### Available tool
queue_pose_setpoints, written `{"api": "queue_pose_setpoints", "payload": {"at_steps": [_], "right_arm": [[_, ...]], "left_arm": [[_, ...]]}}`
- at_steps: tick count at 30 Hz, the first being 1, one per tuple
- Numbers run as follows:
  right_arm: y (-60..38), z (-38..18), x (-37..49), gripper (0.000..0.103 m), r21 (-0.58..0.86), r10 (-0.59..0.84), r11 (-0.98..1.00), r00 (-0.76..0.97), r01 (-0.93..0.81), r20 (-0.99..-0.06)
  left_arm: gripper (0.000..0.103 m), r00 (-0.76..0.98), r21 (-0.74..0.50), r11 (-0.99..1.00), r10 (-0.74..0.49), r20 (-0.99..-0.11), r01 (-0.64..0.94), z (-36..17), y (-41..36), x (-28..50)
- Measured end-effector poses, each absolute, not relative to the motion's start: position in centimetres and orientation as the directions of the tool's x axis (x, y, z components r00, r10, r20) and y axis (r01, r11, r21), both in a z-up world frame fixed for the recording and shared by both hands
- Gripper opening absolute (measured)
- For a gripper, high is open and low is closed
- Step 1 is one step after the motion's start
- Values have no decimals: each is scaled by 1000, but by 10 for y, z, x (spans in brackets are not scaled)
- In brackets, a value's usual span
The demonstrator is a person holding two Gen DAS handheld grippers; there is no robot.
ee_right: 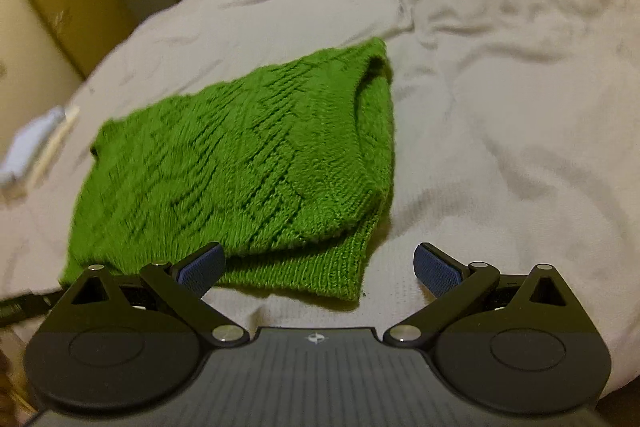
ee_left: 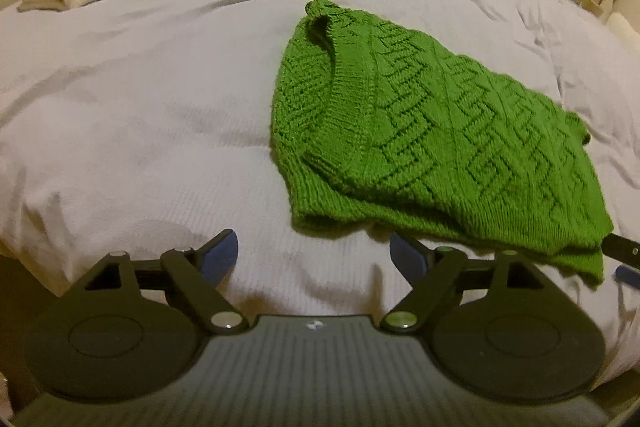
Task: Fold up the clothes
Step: 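Grasp the folded vest edge with the left gripper and fold it over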
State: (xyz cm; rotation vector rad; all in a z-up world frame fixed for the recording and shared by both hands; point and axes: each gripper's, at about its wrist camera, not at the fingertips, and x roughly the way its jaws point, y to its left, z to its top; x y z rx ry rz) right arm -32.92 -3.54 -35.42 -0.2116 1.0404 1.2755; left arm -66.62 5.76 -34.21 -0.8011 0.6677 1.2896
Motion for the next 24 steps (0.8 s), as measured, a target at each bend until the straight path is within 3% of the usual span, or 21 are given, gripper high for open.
{"api": "queue_pose_setpoints", "payload": {"at_steps": [4,9,24], "right_arm": [[-34,-362,-316,103,474,693,367,-106,-800,-713],[-28,-369,-312,103,467,683,387,-93,-795,-724],[-25,-381,-298,103,554,725,421,-100,-718,-681]], "left_arm": [[82,198,-203,55,558,-806,-978,-348,71,-674],[82,231,-265,22,564,-793,-964,-355,85,-681],[85,296,-353,13,576,-762,-936,-364,99,-689]]}}
